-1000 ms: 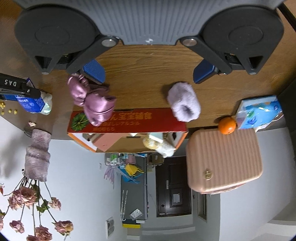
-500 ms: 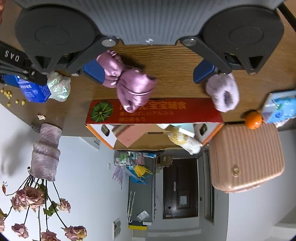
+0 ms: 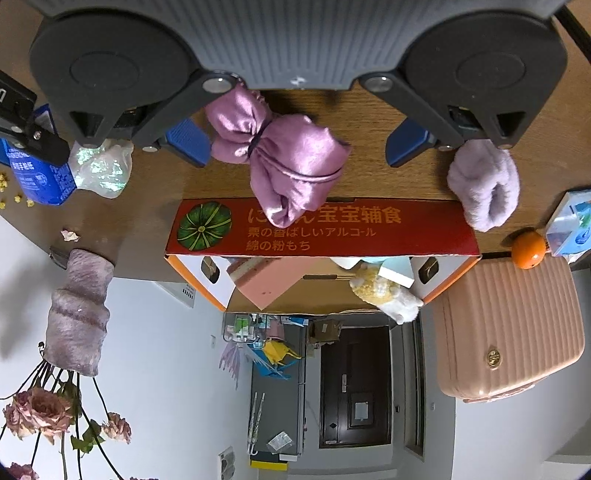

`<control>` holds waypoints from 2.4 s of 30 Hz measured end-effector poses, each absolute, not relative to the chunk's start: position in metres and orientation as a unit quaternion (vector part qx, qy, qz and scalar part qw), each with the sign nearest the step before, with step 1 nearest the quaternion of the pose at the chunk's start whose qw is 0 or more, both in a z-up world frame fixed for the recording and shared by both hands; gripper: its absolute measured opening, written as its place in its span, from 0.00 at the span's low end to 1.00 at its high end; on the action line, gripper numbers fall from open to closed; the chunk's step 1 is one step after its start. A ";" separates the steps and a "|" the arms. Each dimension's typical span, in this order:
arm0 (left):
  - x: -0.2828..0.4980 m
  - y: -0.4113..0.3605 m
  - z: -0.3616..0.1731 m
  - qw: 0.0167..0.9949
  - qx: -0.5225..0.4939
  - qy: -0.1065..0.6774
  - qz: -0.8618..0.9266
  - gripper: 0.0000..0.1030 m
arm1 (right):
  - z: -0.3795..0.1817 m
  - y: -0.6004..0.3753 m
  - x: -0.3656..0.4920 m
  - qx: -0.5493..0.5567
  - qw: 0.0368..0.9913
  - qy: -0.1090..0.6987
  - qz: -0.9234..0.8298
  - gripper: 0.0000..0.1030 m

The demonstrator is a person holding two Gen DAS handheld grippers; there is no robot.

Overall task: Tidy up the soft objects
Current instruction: 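Grasp the pink satin scrunchie with the left gripper while the right holds the handkerchief pack, then carry the scrunchie and handkerchief pack in both grippers over the cardboard box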

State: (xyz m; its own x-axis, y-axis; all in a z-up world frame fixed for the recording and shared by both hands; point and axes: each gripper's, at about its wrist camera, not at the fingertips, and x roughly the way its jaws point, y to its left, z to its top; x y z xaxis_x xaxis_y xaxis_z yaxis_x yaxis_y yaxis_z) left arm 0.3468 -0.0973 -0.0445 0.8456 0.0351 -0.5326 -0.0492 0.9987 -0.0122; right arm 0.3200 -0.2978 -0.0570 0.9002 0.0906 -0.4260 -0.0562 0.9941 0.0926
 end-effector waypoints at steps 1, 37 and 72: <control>0.349 -0.098 -0.046 0.960 -0.010 0.278 0.022 1.00 | -0.058 -0.298 0.321 0.039 0.974 0.221 0.036 0.50; 0.349 -0.094 -0.064 0.965 0.044 0.259 0.008 0.56 | -0.065 -0.296 0.325 0.036 0.972 0.229 0.037 0.50; 0.278 -0.031 -0.036 0.982 0.030 0.184 0.042 0.56 | -0.056 -0.258 0.300 0.009 0.983 0.170 0.072 0.50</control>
